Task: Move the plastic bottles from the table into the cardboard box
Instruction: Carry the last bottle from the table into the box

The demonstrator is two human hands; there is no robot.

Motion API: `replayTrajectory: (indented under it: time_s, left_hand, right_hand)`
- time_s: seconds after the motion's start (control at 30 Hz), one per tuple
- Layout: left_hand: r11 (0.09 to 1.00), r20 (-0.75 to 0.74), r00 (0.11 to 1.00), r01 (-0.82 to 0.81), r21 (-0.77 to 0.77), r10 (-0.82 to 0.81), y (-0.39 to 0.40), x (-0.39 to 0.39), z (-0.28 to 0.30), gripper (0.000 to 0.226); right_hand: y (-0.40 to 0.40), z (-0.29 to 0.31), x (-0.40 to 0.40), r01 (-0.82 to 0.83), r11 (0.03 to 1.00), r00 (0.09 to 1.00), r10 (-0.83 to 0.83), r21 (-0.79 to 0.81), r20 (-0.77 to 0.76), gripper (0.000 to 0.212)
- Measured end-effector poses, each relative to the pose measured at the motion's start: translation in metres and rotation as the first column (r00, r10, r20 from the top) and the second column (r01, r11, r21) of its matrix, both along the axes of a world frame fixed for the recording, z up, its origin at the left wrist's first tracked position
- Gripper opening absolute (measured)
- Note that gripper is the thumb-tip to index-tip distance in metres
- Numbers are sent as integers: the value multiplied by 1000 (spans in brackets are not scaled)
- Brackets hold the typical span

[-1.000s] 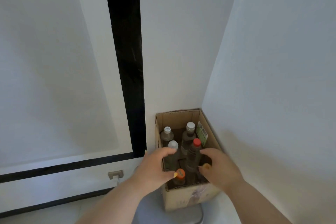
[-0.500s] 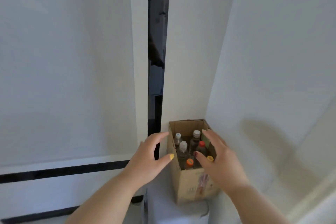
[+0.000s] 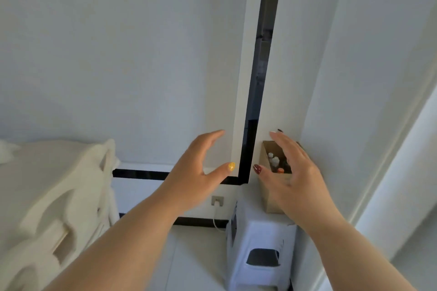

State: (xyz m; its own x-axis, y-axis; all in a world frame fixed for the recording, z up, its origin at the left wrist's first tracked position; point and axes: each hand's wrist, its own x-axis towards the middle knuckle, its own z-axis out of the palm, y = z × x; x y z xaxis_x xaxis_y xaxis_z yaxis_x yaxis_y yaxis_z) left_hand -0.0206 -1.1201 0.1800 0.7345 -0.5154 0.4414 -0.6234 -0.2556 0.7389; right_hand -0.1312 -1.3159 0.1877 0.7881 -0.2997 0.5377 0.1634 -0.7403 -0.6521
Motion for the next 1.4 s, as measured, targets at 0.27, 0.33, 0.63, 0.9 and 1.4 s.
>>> replayTrajectory:
  time_s: [0.27, 0.33, 0.63, 0.9, 1.4]
  left_hand:
    - [994, 68, 992, -99, -44, 102, 201, -90, 28, 60]
    - [991, 84, 988, -124, -54, 128, 253, -109, 29, 60]
    - [963, 31, 962, -270, -19, 270, 541, -194, 24, 55]
    - [896, -23, 897, -442, -38, 441, 710, -207, 12, 59]
    - [837, -116, 837, -543, -65, 534, 936, -82, -30, 50]
  right_hand:
    - [189, 37, -78, -71, 997, 996, 72, -30, 55, 86]
    - [236, 36, -91, -81, 996, 994, 83, -27, 71, 82]
    - [510, 13, -130, -221, 971, 972, 212, 93, 103, 75]
    - [666, 9, -118, -372, 925, 926, 363, 83, 105, 74]
    - [892, -13, 51, -432, 901, 899, 428, 31, 94, 71]
